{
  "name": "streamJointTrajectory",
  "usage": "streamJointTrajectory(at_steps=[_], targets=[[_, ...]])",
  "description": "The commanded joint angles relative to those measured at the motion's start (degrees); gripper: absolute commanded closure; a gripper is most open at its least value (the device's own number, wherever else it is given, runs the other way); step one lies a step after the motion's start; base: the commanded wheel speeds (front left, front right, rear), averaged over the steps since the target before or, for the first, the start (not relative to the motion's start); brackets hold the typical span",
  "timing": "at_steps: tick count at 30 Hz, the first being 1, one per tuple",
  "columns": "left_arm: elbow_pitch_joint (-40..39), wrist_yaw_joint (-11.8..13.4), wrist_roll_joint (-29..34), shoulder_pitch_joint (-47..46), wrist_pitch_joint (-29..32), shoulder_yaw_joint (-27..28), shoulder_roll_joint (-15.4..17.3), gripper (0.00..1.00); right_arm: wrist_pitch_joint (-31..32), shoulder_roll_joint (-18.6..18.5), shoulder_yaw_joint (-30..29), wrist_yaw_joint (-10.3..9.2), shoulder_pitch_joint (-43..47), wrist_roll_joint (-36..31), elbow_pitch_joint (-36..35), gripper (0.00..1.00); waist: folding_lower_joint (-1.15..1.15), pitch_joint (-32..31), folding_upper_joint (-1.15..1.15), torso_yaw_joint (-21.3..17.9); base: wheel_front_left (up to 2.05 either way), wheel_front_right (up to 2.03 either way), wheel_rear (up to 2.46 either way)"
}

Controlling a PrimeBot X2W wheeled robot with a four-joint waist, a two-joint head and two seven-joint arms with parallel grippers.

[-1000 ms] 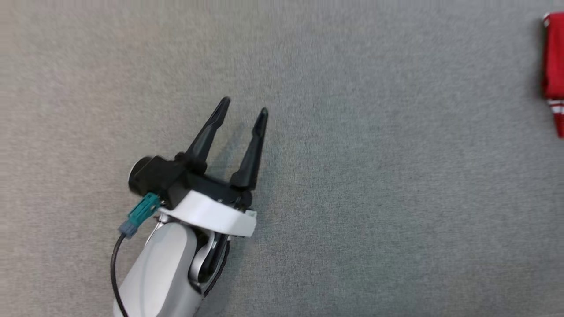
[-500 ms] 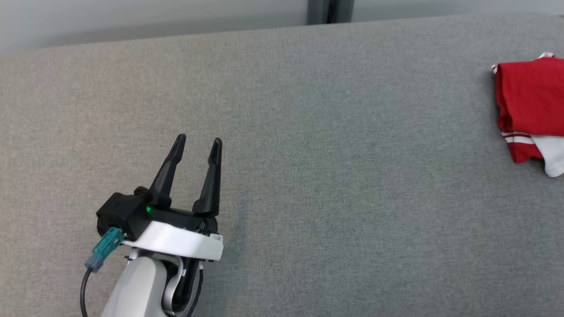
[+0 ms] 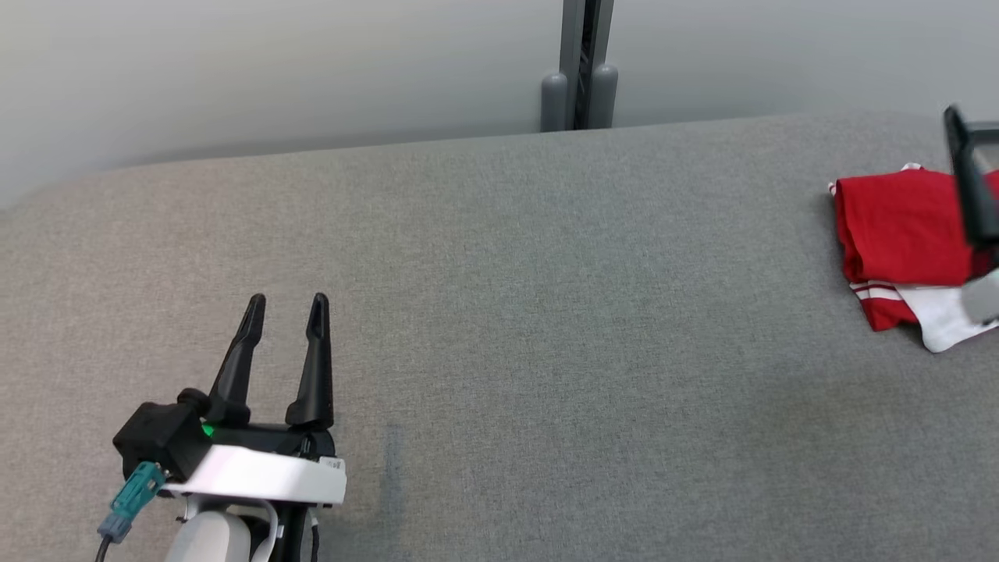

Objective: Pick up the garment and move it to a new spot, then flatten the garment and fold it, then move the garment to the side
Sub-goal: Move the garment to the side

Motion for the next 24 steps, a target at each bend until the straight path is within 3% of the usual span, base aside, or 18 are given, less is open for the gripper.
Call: streamJointTrajectory(at_steps=[1, 12, 17, 24], targets=[[-0.19, -0.05, -0.04, 0.95, 0.03, 0.57, 0.27, 0.0, -0.2, 1.82, -1.76, -0.03, 3.19, -0.94, -2.22, 0.0, 0.0, -1.02, 0.0, 0.37, 0.0, 0.0, 0.0], [-2.28, 1.5, -0.4, 6.93, 0.04, 2.22, 0.27, 0.0, -0.15, 18.12, -12.09, -0.03, 23.15, -9.53, -16.21, 0.0, 0.0, -4.83, 0.0, 1.19, 0.0, 0.0, 0.0], [-3.13, 1.79, 0.35, 8.78, 0.03, 2.06, 0.27, 0.0, -0.15, 22.44, -13.78, -0.03, 28.15, -12.57, -18.36, 0.0, 0.0, -5.21, 0.0, 1.57, 0.0, 0.0, 0.0], [-3.84, 1.93, 1.97, 9.63, 0.04, 0.96, 0.28, 0.0, -0.15, 24.73, -13.93, -0.03, 30.73, -14.72, -18.09, 0.0, 0.0, -5.36, 0.0, 2.17, 0.0, 0.0, 0.0]])
